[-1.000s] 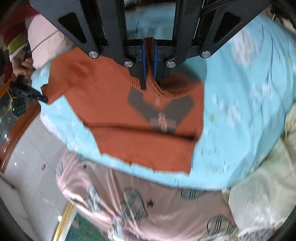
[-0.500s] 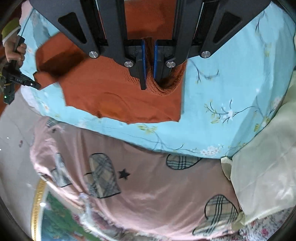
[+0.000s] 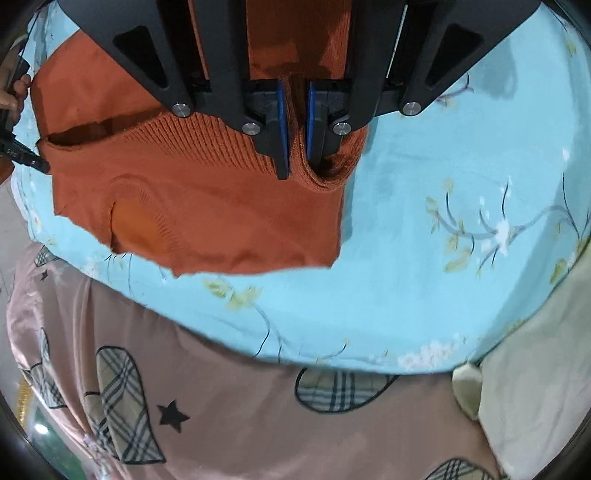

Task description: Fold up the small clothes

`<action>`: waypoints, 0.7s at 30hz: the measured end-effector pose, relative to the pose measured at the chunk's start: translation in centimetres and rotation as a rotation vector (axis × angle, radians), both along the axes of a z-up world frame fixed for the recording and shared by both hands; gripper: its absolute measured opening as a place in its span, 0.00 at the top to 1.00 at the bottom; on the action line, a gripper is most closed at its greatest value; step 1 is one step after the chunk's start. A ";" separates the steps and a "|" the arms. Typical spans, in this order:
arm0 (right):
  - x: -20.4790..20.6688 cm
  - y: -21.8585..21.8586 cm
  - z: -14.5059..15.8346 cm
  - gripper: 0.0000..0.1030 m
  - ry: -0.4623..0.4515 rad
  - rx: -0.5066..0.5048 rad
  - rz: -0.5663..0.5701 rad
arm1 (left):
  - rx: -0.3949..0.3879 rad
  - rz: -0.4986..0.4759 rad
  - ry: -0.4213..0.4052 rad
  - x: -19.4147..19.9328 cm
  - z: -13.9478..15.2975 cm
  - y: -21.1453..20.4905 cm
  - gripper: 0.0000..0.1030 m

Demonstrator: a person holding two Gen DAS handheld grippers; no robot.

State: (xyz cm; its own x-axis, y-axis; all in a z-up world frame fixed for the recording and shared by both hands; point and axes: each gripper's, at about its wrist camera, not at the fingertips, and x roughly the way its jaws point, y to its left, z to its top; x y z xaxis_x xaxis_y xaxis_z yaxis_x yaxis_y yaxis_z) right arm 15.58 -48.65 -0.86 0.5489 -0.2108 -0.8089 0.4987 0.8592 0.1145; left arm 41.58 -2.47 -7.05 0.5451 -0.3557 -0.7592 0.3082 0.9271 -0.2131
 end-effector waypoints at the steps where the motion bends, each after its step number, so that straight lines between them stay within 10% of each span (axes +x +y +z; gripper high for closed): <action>1: -0.7 0.2 0.7 0.77 -0.024 -0.014 -0.020 | -0.005 0.000 -0.001 -0.7 0.2 0.2 0.85; 4: -2.9 1.7 3.2 0.63 -0.104 -0.089 -0.028 | -0.012 -0.025 -0.037 -4.5 1.5 0.6 0.57; 7: -3.9 5.6 3.6 0.63 -0.129 -0.062 0.139 | -0.030 -0.115 -0.046 -9.4 1.7 -0.4 0.53; 13: -0.3 13.2 -3.3 0.63 0.150 -0.027 0.502 | 0.153 -0.226 -0.045 -13.2 -1.7 -4.9 0.53; 21: 4.2 5.0 -2.4 0.65 0.085 -0.105 0.257 | 0.201 -0.132 -0.080 -3.9 -0.1 -5.1 0.54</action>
